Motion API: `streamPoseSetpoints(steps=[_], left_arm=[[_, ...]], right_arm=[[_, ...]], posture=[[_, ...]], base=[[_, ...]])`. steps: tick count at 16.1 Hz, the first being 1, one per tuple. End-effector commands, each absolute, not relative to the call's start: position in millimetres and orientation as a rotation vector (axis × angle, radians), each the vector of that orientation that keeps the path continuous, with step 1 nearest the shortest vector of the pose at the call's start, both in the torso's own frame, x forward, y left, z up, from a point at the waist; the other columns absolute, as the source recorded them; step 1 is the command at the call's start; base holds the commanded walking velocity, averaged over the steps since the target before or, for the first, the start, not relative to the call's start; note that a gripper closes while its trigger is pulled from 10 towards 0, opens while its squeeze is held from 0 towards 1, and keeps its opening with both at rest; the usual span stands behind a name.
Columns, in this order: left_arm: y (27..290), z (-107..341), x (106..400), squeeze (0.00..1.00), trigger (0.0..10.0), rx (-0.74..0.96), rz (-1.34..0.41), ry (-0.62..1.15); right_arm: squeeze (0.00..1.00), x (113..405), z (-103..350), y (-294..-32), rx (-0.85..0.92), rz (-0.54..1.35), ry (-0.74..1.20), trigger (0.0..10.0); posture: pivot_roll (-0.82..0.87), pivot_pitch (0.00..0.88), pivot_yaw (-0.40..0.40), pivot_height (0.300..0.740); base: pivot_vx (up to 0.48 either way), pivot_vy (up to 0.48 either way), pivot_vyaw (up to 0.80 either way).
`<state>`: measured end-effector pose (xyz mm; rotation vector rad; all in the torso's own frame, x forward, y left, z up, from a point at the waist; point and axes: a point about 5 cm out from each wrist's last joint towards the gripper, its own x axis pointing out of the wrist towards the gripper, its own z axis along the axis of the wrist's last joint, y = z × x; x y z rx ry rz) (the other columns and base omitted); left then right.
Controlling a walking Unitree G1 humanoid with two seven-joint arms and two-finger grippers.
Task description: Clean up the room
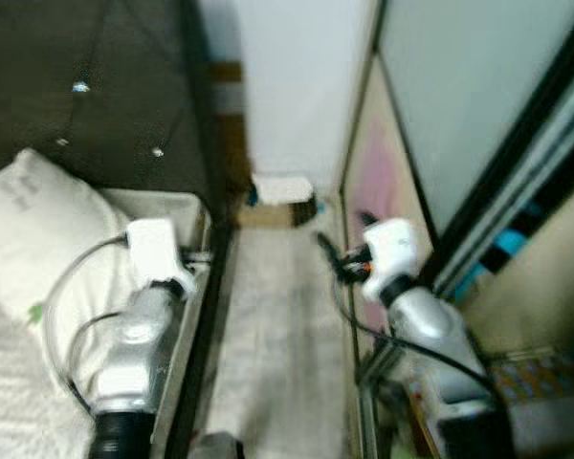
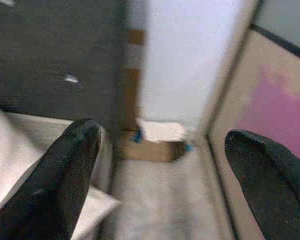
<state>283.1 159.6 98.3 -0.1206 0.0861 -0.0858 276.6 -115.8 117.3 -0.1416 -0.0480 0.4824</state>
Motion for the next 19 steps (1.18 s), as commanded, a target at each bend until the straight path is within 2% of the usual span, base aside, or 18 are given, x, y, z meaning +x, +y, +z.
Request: streamPoseSetpoints(steps=[1, 19], left_arm=[[152.0, 100.9, 283.6, 0.0, 10.0, -0.125, -0.113, 0.077], [148.9, 106.4, 289.0, 0.0, 10.0, -0.11, -0.125, 0.034]], right_arm=[[0.0, 278.2, 116.1, -122.5, -0.159, 0.474, -0.041, 10.0], [0.0, 285.1, 120.9, -116.9, -0.192, 0.5, -0.087, 10.0]], posture=[[-0.02, 0.0, -0.006, 0.74], [-0.02, 0.0, -0.01, 0.74]], base=[[0.0, 0.0, 0.79], [0.0, 0.0, 0.79]])
